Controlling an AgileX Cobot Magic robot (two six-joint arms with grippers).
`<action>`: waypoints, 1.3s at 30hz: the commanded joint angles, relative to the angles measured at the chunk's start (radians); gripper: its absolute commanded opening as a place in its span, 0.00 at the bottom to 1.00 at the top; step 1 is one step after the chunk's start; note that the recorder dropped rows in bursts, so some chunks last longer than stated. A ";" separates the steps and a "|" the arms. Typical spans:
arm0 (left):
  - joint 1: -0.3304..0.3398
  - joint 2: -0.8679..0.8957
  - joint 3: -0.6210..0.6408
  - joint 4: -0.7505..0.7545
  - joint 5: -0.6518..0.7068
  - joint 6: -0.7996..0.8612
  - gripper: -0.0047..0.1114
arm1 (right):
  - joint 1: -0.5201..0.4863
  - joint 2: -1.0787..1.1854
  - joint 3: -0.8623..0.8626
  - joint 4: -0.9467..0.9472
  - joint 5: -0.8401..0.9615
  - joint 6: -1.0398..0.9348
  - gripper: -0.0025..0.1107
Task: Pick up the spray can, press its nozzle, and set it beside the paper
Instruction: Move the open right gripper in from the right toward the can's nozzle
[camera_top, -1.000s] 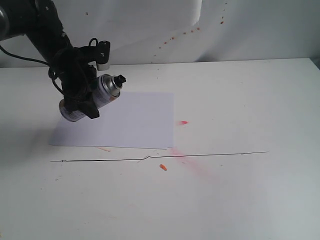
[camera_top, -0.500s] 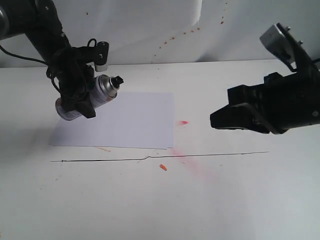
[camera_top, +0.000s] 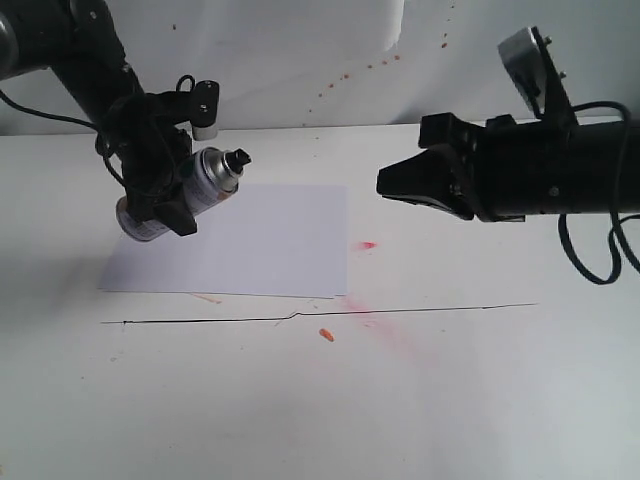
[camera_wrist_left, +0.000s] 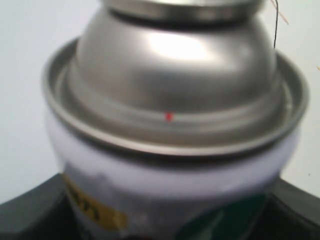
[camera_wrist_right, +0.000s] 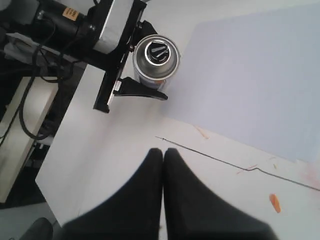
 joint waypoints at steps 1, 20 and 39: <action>0.002 -0.015 -0.014 -0.027 -0.002 -0.001 0.04 | 0.067 0.074 -0.117 -0.049 0.001 -0.015 0.02; 0.002 0.052 -0.014 0.012 -0.002 0.000 0.04 | 0.193 0.497 -0.700 -0.439 -0.014 0.414 0.02; 0.002 0.063 -0.014 0.102 -0.002 -0.056 0.04 | 0.193 0.614 -0.700 -0.353 -0.009 0.346 0.02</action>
